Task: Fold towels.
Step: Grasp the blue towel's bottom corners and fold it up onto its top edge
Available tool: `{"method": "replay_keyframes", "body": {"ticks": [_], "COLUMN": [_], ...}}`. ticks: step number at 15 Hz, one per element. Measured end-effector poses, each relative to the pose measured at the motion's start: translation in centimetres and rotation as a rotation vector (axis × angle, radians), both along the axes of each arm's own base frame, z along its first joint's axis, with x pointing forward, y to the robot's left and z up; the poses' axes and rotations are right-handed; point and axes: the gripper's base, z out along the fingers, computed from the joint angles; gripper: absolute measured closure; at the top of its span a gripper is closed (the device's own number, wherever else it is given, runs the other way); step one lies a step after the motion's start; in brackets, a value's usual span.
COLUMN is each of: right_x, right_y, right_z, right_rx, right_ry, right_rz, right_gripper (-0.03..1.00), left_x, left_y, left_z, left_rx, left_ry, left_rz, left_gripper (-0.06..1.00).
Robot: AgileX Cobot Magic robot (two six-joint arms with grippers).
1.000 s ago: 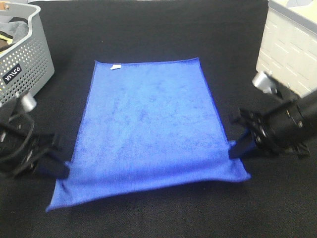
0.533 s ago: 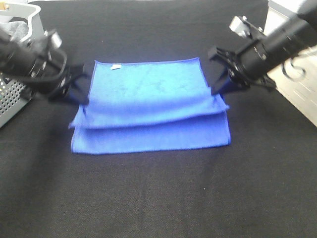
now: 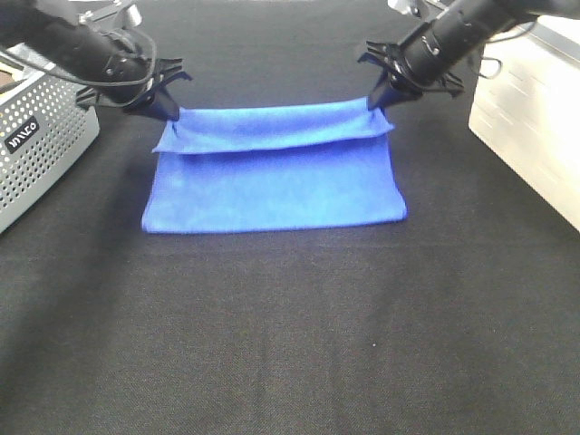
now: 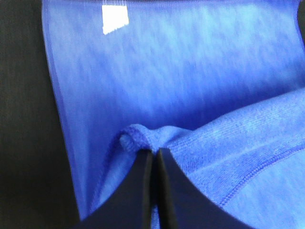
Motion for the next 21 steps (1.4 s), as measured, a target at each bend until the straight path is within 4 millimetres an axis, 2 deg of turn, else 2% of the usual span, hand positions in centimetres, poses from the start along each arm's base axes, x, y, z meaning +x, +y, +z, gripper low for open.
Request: {"method": "replay_keyframes", "body": {"ticks": [1,2,3,8,11,12,13,15,16,17,18,19,21], "right_x": [0.0,0.9,2.0,4.1,4.8,4.9,4.9,5.0,5.0,5.0,4.8,4.4,3.4], "right_y": [0.0,0.1,0.2,0.3,0.2,0.2,0.2,0.1,0.1,0.1,0.2,0.3,0.5], "right_z": [0.0,-0.6,-1.5,-4.7,-5.1,-5.1,-5.1,-5.0,-5.0,-5.0,-5.0,-5.0,-4.5], "right_rx": [0.0,0.001,-0.005,-0.014,-0.02,-0.022,-0.025,-0.03,-0.03,-0.03,-0.031,-0.031,-0.029], "right_ry": [0.0,-0.01,-0.024,-0.071,-0.136,-0.148,-0.153,-0.165,-0.165,-0.165,-0.144,-0.102,-0.014], "right_rz": [0.0,-0.002,0.005,-0.014,-0.042,-0.047,-0.045,-0.048,-0.048,-0.048,-0.035,-0.01,0.047], "right_gripper": [0.97,0.97,0.97,0.97,0.93,0.87,0.74,0.44,0.44,0.31,0.25,0.23,0.22], "left_x": [0.0,0.8,2.0,4.3,5.1,5.2,5.2,5.2,5.2,5.2,4.9,4.6,4.0], "left_y": [0.0,-0.1,-0.1,0.4,0.8,0.8,0.8,0.5,0.5,0.4,0.2,0.2,0.7], "left_z": [0.0,-0.2,-0.6,-3.0,-4.9,-5.2,-5.4,-5.5,-5.5,-5.5,-5.6,-5.5,-4.7], "left_rx": [0.0,0.004,0.013,0.041,0.058,0.061,0.063,0.063,0.063,0.063,0.082,0.11,0.148], "left_ry": [0.0,-0.023,-0.066,-0.194,-0.248,-0.253,-0.254,-0.259,-0.259,-0.255,-0.226,-0.197,-0.144], "left_rz": [0.0,0.004,0.018,0.104,0.155,0.16,0.163,0.162,0.162,0.157,0.118,0.075,0.018], "left_gripper": [0.94,0.94,0.94,0.94,0.88,0.83,0.75,0.47,0.47,0.34,0.25,0.21,0.2]}}
